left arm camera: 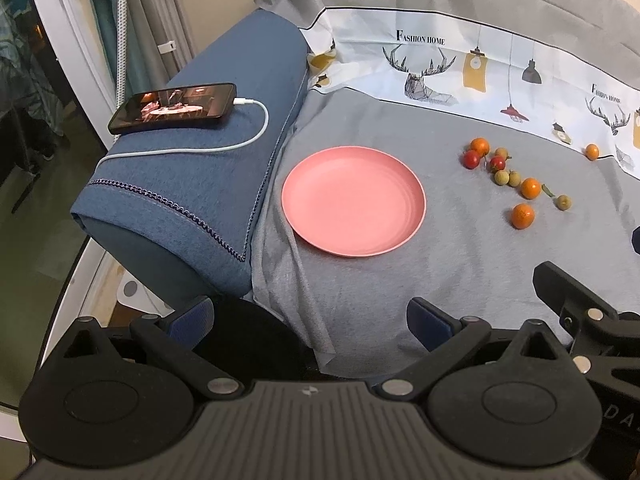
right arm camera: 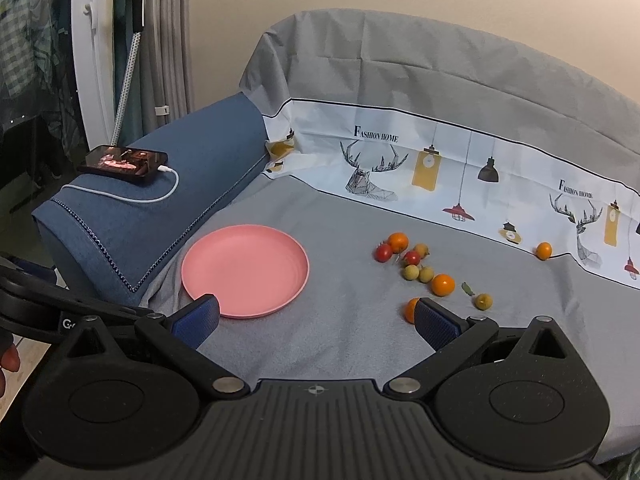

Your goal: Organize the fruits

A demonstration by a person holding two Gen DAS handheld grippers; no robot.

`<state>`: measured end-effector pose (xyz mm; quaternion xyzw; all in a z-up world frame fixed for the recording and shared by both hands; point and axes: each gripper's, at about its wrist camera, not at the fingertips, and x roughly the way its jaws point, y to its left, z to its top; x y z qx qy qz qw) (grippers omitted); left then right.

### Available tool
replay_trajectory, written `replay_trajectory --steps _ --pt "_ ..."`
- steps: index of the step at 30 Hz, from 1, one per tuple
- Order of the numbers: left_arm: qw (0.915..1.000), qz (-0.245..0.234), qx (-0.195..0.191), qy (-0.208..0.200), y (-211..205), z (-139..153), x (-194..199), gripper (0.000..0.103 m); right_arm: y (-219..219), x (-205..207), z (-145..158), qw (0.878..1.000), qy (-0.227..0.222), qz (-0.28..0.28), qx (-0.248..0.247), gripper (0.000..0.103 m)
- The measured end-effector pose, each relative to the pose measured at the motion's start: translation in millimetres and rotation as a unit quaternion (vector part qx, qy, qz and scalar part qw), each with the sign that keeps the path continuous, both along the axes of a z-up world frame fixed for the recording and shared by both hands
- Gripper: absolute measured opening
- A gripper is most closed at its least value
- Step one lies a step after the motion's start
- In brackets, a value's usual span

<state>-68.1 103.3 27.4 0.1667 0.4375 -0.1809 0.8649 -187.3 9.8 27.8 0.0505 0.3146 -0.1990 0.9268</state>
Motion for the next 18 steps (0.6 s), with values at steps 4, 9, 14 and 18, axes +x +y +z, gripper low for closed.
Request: replay_trajectory --steps 4,9,14,18 --pt "1.0000 0.000 0.001 -0.001 -0.5 -0.1 -0.3 0.103 0.1 0.2 -1.1 1.000 0.002 -0.001 0.001 0.103" --pt "1.0000 -0.001 0.003 0.000 -1.7 -1.1 0.4 0.103 -0.5 0.6 -0.9 1.000 0.003 -0.002 0.000 0.103" --pt "1.0000 0.000 0.006 -0.001 -2.2 -1.4 -0.5 0.103 -1.4 0.3 -0.6 1.000 0.002 -0.001 0.000 0.103" --pt "1.0000 0.000 0.008 -0.002 -2.0 -1.3 -0.5 0.103 -1.8 0.3 -0.9 1.000 0.003 0.000 0.001 0.103"
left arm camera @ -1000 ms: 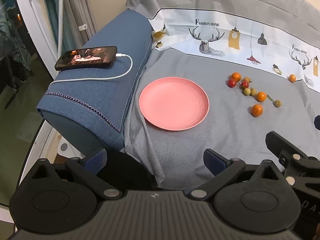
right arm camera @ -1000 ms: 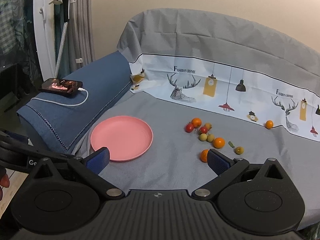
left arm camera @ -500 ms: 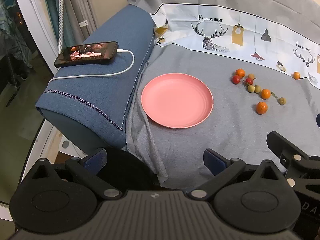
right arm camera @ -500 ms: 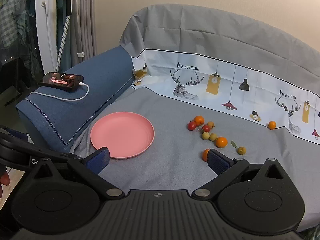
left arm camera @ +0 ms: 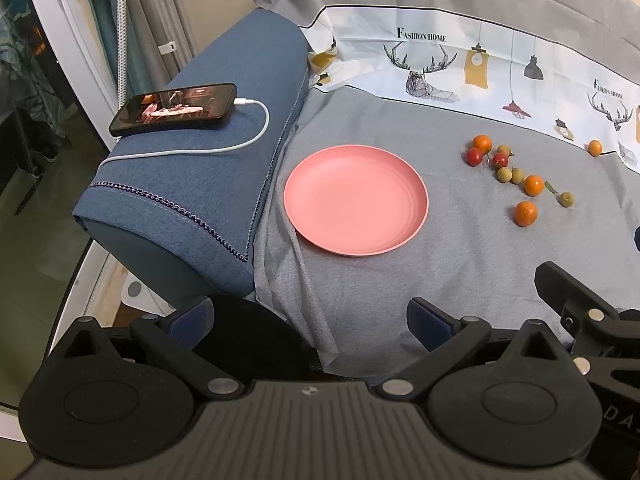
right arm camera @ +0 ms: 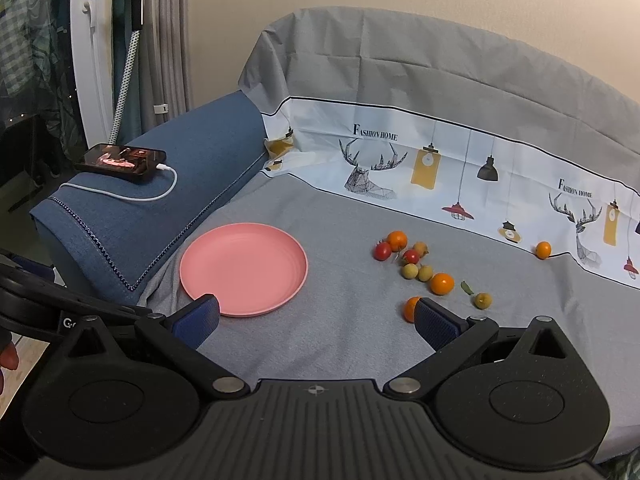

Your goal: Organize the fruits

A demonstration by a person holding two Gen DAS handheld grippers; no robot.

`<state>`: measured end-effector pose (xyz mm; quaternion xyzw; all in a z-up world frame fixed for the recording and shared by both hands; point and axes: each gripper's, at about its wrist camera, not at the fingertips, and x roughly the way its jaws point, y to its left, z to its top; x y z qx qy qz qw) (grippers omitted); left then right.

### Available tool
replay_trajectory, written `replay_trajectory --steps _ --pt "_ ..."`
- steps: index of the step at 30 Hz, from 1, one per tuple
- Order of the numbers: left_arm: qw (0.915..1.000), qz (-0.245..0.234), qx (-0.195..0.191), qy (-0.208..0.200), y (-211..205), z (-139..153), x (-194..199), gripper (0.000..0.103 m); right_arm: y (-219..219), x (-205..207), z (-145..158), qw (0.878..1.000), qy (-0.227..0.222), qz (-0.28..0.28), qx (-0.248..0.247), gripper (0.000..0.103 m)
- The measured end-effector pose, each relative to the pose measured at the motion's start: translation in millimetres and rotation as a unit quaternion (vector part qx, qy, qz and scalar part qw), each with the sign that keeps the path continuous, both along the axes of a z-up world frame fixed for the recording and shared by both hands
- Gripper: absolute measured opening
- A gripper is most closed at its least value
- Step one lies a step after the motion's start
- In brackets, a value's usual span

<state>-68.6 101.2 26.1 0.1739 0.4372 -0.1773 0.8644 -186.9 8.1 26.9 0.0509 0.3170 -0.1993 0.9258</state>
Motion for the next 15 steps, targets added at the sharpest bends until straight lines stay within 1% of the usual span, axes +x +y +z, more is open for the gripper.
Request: replay_trajectory --steps 5,9,12,15 --pt "1.0000 0.000 0.002 0.005 -1 -2 2 0.103 -2 1 -2 1.000 0.001 0.000 0.007 0.103" --pt "0.9999 -0.009 0.001 0.014 -5 -5 3 0.103 -12 1 -7 1.000 -0.001 -0.012 0.018 0.103" --pt "0.9996 -0.020 0.005 0.018 -13 -8 3 0.103 -23 -3 -13 0.999 -0.008 -0.035 0.029 0.103" --pt "0.9990 -0.033 0.003 0.029 -25 -12 4 0.103 -44 -7 -25 0.996 -0.012 -0.073 0.042 0.103"
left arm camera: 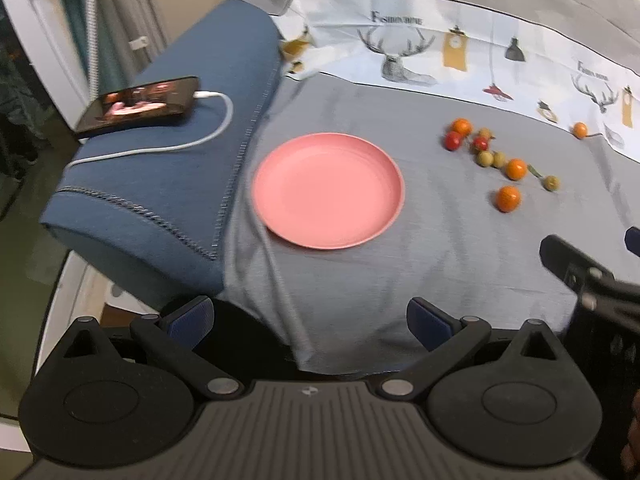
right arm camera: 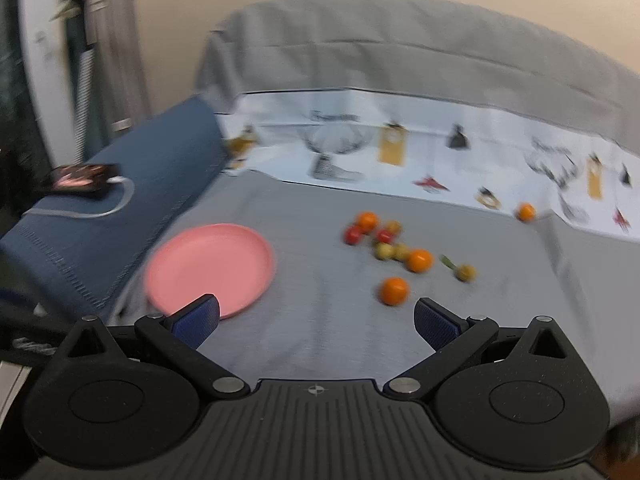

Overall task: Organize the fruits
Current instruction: 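Grasp a yellow-green fruit with the right gripper while the left gripper grasps an orange kumquat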

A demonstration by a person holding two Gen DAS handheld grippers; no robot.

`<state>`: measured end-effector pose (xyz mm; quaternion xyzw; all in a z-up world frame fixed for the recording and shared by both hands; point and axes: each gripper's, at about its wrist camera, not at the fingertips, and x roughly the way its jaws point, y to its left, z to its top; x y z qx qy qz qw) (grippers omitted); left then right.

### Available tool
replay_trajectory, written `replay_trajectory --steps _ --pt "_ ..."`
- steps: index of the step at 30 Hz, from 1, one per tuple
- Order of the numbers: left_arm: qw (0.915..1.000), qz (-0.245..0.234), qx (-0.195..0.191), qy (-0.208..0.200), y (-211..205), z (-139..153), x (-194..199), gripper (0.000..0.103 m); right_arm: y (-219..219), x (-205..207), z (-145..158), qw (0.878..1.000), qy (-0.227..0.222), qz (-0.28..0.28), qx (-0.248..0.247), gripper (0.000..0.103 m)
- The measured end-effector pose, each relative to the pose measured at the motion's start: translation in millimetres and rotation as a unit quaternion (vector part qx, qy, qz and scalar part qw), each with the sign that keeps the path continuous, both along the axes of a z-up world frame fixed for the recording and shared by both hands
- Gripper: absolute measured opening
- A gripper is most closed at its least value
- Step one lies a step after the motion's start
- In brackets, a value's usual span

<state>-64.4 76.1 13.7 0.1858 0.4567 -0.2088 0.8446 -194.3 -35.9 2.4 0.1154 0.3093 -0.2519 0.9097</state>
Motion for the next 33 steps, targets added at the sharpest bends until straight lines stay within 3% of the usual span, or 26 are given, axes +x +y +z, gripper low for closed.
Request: replay_trajectory --steps 7,13,19,23,26,29,32,33 --pt "0.9991 -0.043 0.003 0.005 -55 -22 7 0.103 -75 -18 -42 0.993 0.013 -0.117 0.020 0.103" --pt "0.9929 -0.118 -0.001 0.015 -137 -65 18 0.103 -149 -23 -90 0.982 0.022 -0.190 0.004 0.102" --pt "0.9899 -0.141 0.014 0.008 -221 -123 36 0.103 -223 8 -141 0.974 0.076 -0.203 -0.070 0.102" --pt "0.9810 -0.191 0.019 0.031 -267 -151 45 0.103 -267 25 -165 0.985 0.061 -0.162 -0.007 0.102" --pt "0.9699 -0.237 0.032 0.047 -292 -170 51 0.103 -282 39 -177 0.988 0.061 -0.143 0.008 0.102" --pt "0.9698 -0.238 0.033 0.043 -306 -181 61 0.103 -292 52 -185 0.990 0.060 -0.130 -0.002 0.102" --pt "0.9712 -0.229 0.017 0.064 -315 -184 74 0.103 -293 66 -194 0.990 0.080 -0.116 -0.023 0.102" --pt "0.9717 -0.226 0.014 0.068 -316 -182 76 0.102 -292 65 -196 0.991 0.066 -0.117 -0.023 0.102"
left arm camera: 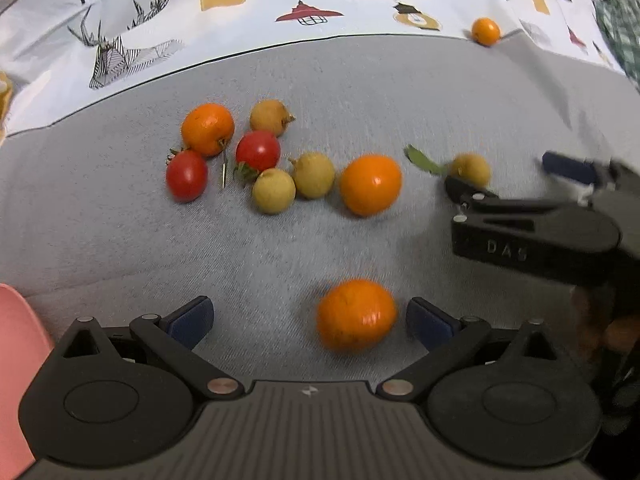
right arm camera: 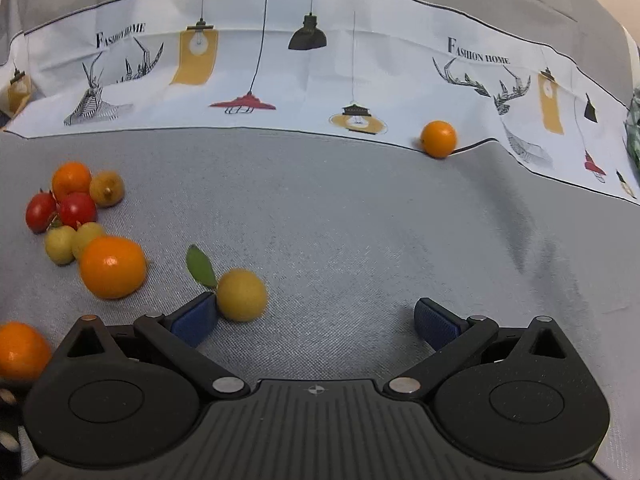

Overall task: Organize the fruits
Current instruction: 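Grasp a yellow-green fruit with the right gripper while the left gripper grasps an orange kumquat, then carry both fruits to the pink plate and open both grippers over it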

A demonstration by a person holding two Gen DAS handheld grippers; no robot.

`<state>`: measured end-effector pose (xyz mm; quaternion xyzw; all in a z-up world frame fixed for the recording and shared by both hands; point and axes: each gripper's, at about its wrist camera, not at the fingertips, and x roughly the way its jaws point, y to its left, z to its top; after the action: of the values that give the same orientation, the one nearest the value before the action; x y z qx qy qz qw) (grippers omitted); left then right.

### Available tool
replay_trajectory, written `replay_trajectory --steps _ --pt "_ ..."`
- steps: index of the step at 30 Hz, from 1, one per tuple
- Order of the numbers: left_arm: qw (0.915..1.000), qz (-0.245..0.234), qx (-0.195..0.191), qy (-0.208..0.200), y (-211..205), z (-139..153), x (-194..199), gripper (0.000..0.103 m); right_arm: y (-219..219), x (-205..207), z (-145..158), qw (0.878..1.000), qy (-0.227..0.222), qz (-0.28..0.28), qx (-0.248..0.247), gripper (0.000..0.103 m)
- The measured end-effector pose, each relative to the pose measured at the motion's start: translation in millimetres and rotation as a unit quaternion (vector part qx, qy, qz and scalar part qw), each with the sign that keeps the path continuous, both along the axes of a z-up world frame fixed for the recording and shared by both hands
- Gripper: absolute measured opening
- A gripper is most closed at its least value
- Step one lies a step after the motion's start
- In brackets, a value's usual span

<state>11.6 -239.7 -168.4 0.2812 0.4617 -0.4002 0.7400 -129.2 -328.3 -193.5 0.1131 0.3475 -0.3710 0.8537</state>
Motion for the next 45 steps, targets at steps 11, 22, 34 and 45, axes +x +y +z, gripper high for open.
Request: replay_trajectory --steps 11,22,34,45 --pt "0.9980 0.038 -0.043 0.024 15 33 -3 0.042 13 -7 12 0.998 -0.030 0.044 -0.020 0.026" --pt "0.9946 0.089 -0.050 -0.021 120 119 -37 0.042 71 -67 83 0.993 -0.105 0.007 -0.050 0.026" --pt "0.9785 0.186 -0.079 -0.038 283 175 -74 0.042 226 -100 163 0.975 -0.132 0.148 0.098 0.026" --pt "0.9671 0.218 -0.126 -0.037 352 191 -96 0.042 313 -103 203 0.967 -0.111 0.227 0.025 0.026"
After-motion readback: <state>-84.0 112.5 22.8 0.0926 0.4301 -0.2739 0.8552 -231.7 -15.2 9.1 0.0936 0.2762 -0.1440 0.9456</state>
